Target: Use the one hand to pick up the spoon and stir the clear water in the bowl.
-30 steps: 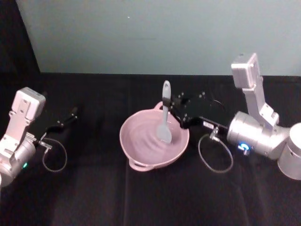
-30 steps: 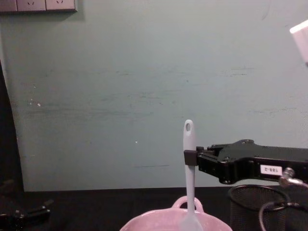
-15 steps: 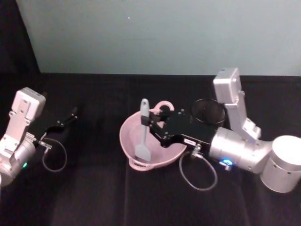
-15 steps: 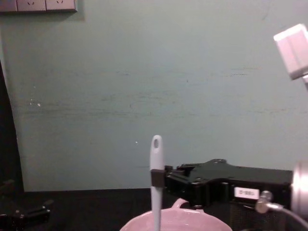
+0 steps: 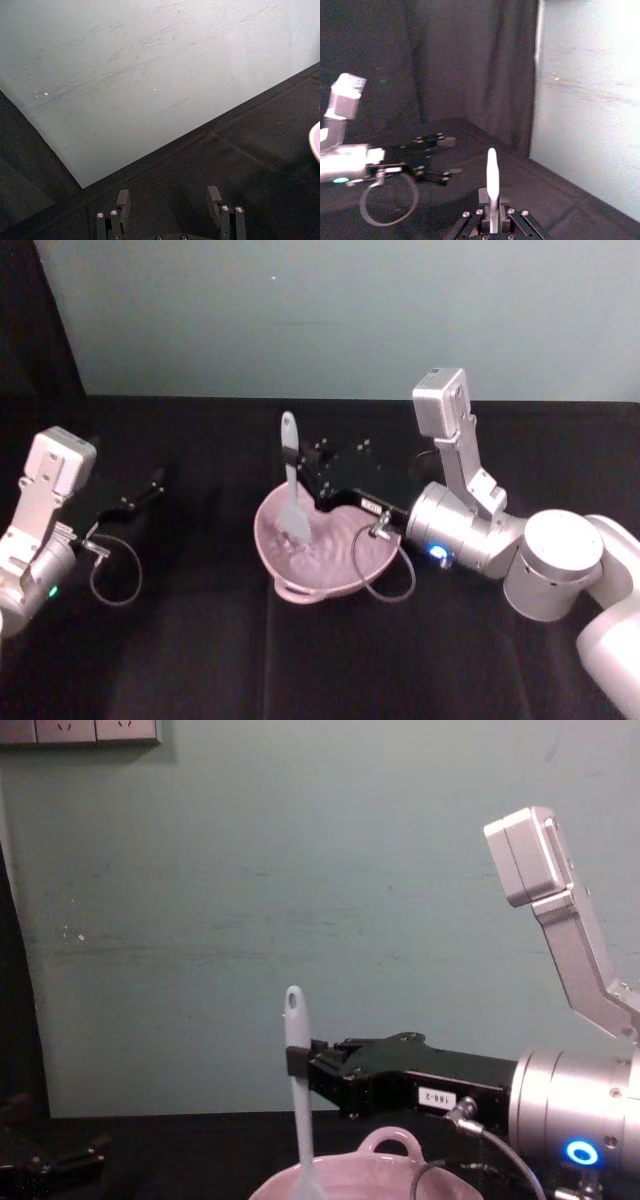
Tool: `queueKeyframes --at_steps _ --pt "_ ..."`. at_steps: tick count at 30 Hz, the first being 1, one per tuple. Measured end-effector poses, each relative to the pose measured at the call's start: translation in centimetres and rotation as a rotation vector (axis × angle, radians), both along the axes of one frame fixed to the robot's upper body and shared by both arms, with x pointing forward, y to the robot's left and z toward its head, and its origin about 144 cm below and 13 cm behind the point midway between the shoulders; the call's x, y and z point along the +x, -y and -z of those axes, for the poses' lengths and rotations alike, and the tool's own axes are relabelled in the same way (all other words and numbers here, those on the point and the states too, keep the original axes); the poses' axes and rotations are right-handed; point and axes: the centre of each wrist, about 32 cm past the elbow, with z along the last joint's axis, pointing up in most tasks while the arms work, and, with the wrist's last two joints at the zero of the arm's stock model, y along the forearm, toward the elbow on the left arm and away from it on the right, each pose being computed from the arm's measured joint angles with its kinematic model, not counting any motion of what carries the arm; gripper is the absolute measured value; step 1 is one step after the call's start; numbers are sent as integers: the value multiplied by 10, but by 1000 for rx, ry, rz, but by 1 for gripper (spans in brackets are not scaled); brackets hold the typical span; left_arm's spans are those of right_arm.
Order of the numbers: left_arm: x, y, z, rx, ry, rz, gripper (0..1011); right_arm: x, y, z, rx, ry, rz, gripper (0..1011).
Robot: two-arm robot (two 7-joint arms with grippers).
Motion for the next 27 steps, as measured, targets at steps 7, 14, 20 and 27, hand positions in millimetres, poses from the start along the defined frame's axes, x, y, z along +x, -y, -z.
queueKeyframes --at_steps 7,14,20,27 --pt "0 0 0 0 0 0 1011 13 12 1 -15 24 97 110" --pt "0 0 0 0 0 0 1011 14 33 -1 -36 19 147 110" --pt "0 0 0 0 0 0 1011 -2 55 -6 -41 -22 134 110" --pt "0 0 0 0 0 0 1011 -27 58 -10 -16 -57 72 110"
